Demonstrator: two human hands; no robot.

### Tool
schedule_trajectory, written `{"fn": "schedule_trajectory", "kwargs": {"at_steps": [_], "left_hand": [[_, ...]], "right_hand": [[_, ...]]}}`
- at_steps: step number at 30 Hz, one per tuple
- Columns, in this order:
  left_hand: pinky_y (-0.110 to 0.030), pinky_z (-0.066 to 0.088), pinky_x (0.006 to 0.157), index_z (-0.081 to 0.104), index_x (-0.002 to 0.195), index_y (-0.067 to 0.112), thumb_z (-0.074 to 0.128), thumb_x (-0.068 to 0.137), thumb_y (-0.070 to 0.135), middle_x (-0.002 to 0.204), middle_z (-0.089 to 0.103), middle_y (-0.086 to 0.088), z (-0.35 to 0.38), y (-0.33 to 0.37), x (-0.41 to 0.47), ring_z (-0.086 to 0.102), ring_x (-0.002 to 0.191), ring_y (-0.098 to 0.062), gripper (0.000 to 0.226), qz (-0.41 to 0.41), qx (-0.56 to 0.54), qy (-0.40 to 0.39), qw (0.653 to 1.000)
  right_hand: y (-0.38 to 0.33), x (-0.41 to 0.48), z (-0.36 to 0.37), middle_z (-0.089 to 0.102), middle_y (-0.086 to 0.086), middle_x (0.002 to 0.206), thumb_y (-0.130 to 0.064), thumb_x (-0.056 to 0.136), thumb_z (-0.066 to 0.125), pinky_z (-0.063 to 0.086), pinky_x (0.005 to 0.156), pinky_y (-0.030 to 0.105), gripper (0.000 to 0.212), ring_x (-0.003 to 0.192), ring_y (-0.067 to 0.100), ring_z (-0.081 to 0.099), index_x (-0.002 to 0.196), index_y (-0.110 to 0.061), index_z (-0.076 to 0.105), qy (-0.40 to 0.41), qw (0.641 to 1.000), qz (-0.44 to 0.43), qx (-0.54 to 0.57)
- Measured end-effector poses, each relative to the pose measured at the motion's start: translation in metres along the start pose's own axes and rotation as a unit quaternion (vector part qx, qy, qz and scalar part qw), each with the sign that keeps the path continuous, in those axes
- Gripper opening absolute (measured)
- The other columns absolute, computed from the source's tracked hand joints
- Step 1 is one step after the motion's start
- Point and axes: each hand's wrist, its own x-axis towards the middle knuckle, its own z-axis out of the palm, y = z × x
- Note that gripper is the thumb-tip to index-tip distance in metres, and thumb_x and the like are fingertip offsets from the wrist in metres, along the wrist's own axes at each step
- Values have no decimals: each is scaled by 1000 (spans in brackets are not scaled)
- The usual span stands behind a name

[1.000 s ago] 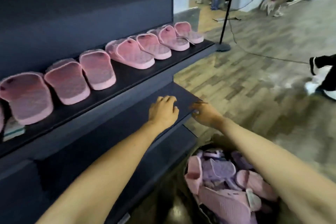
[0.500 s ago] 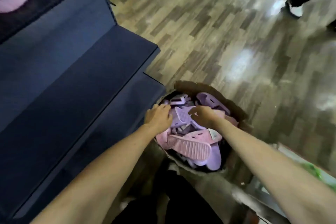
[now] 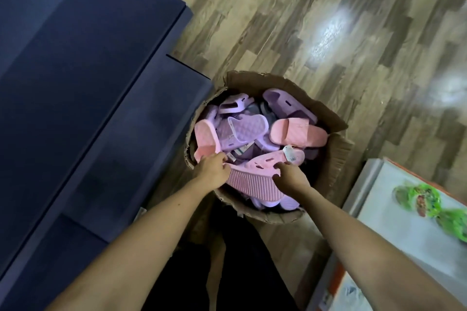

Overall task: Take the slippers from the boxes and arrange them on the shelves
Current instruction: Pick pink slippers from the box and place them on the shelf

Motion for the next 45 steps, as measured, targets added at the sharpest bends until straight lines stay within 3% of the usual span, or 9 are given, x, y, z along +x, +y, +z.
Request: {"fn": "schedule_trajectory", "kwargs": {"at_steps": [9, 17, 20, 23, 28, 32, 34, 38, 45], "left_hand": [[-42, 43, 95, 56, 115, 11, 46, 91, 22, 117, 60, -10, 28, -2, 37, 50, 112, -30, 28, 24, -26, -41, 999], [-33, 40, 96, 57, 117, 10, 44, 93, 18, 121, 60, -11, 33, -20, 44, 51, 113, -31, 28, -4, -38, -53, 998], [-32, 41, 92, 58, 115, 10, 44, 93, 18, 120, 60, -13, 33, -21, 34, 53, 111, -31, 27, -21, -49, -66, 996], [-31, 42, 91, 59, 112, 8, 45, 92, 15, 118, 60, -13, 32, -16, 20, 53, 110, -30, 25, -18, -51, -83, 995], [-30, 40, 95, 57, 117, 6, 48, 91, 16, 124, 58, -13, 46, -14, 17, 52, 114, -30, 30, -9, -49, -86, 995], [-29, 36, 99, 51, 124, 3, 48, 93, 21, 131, 52, -16, 72, -13, 26, 46, 122, -29, 36, -37, -38, -113, 992], [-30, 35, 101, 44, 131, 5, 48, 93, 26, 135, 47, -16, 88, -11, 30, 43, 125, -31, 44, -65, -41, -143, 987], [-30, 29, 106, 35, 140, 14, 48, 92, 37, 139, 43, -13, 115, -6, 33, 30, 133, -30, 55, -88, -17, -198, 976], [-39, 22, 108, 51, 128, 20, 40, 93, 52, 136, 45, -11, 87, -16, 8, 20, 134, -33, 49, -66, 58, -153, 984]], "right_hand": [[5, 44, 32, 53, 18, 131, -41, 98, 29, 32, 105, 44, 47, 124, 34, 46, 129, -9, 44, -22, 994, 103, 21], [-6, 62, 55, 50, 9, 138, -42, 91, 50, 39, 99, 35, 51, 123, 28, 49, 135, -16, 44, -30, 977, 110, 178], [-14, 56, 44, 59, 12, 119, -26, 83, 67, 49, 77, 29, 64, 92, 26, 59, 139, -17, 39, -90, 953, 113, 267], [-24, 39, 44, 57, 7, 95, -15, 82, 67, 46, 59, 20, 48, 63, 17, 52, 128, -13, 54, -146, 941, 101, 287], [-20, 21, 71, 65, 22, 108, -8, 85, 53, 54, 87, 43, 28, 84, 26, 62, 108, 1, 66, -177, 925, 104, 320], [-12, 28, 76, 56, 8, 100, -6, 92, 47, 57, 61, 25, 33, 85, 25, 61, 123, -6, 56, -249, 926, 78, 273], [-2, 33, 79, 57, 7, 102, -6, 92, 44, 57, 67, 30, 31, 77, 25, 67, 121, -11, 56, -254, 925, 84, 270], [19, 42, 83, 59, 5, 99, -4, 90, 38, 46, 48, 17, 36, 47, 11, 61, 119, -12, 58, -183, 931, 99, 300], [20, 39, 68, 65, 14, 112, -12, 91, 44, 48, 91, 35, 30, 96, 29, 59, 114, -6, 63, -130, 957, 84, 247]]}}
